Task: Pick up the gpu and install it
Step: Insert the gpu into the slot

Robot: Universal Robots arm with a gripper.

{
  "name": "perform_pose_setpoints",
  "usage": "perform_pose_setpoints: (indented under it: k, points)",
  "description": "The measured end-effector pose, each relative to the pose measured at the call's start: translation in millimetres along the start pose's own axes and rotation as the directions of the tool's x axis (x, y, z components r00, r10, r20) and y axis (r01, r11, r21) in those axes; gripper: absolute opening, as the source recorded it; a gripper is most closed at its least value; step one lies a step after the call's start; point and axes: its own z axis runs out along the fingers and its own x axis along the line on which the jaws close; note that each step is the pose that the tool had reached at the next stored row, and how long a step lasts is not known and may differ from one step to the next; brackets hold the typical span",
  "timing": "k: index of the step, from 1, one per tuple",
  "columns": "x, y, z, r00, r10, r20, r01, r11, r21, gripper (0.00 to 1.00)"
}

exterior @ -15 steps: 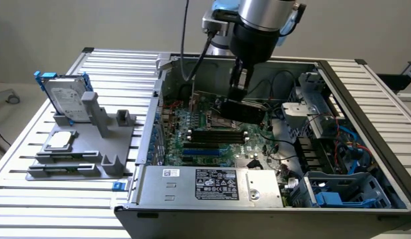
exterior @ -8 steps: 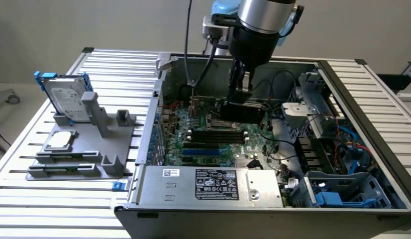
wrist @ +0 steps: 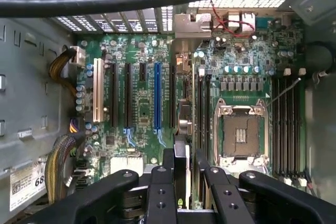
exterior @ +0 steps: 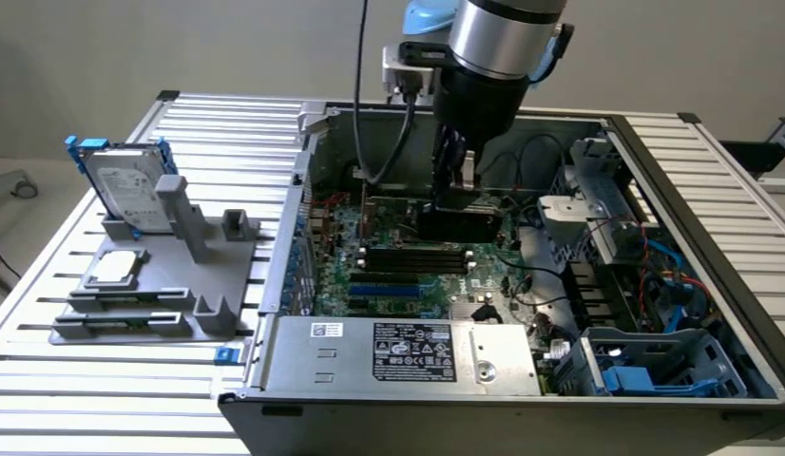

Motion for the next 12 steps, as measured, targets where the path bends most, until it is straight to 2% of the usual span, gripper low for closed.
perform_pose_setpoints:
  k: [7, 12]
  points:
    - [16.3, 15.4, 10.5, 1.0000, -0.001, 0.0093, 0.001, 1.0000, 0.0037, 0.27]
    - [29.3, 21.0, 14.3, 0.9999, -0.002, 0.0153, 0.002, 1.0000, 0.0050, 0.27]
